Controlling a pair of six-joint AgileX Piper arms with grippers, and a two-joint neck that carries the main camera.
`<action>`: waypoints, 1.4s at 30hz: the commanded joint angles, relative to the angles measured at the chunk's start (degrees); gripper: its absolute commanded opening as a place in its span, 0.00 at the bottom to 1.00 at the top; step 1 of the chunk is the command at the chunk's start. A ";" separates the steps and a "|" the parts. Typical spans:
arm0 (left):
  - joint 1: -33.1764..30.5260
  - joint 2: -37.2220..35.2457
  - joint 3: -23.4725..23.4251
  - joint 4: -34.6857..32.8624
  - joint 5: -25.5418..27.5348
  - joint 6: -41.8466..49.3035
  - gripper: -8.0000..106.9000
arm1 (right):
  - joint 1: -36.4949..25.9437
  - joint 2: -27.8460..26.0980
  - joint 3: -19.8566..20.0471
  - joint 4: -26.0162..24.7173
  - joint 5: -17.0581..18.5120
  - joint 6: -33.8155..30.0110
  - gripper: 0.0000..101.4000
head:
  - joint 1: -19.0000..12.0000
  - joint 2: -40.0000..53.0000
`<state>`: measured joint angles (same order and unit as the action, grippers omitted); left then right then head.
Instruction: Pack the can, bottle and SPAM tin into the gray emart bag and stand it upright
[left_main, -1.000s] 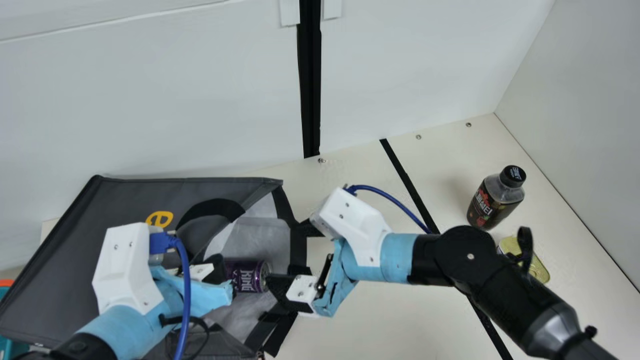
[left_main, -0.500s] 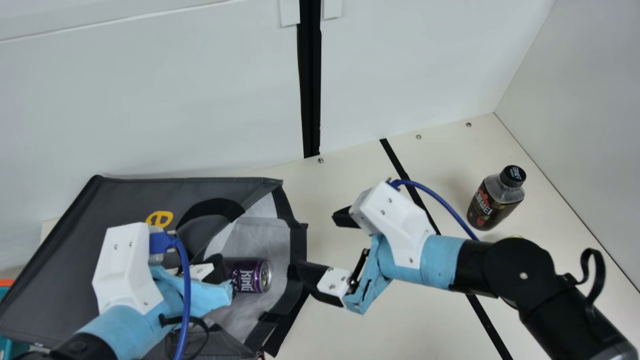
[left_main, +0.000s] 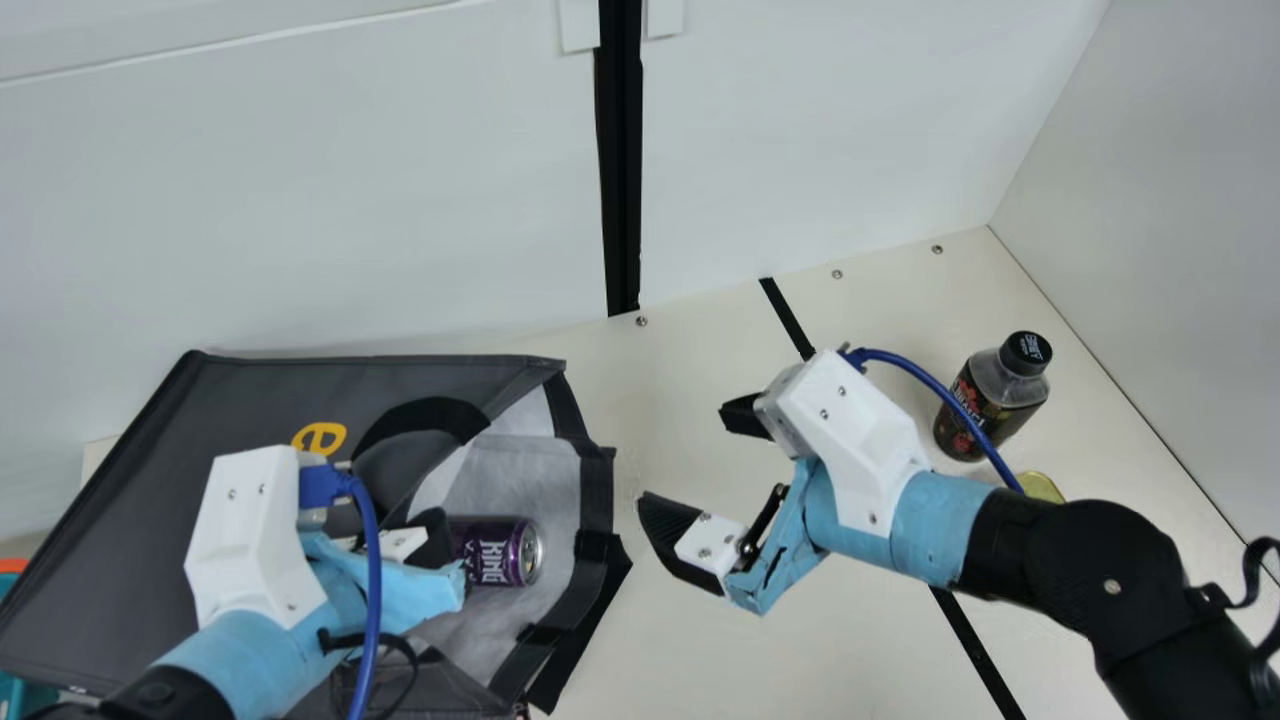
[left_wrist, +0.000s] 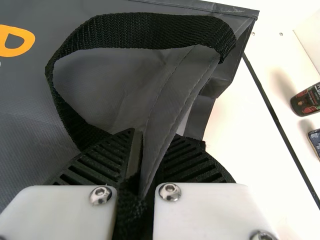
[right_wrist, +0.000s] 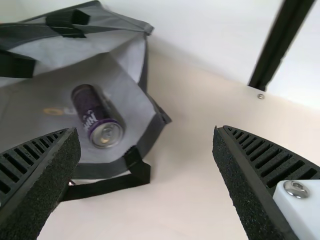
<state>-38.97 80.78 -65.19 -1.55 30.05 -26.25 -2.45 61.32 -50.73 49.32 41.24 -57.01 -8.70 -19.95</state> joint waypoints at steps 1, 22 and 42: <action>0.00 0.00 0.00 0.00 0.00 0.00 0.00 | -0.15 -0.50 0.07 -1.76 -0.82 1.51 0.94 | -1.30 -0.05; 0.00 0.00 0.00 0.00 0.00 0.00 0.00 | -7.53 -3.82 -1.68 -15.18 -1.16 10.53 0.94 | -1.30 -0.05; 0.00 0.00 0.00 0.00 0.00 0.00 0.00 | -20.26 -4.75 -6.19 -21.63 3.49 16.72 0.94 | -1.30 -0.05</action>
<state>-38.97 80.78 -65.19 -1.55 30.05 -26.25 -22.43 56.85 -56.74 28.75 44.57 -42.07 -8.70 -19.95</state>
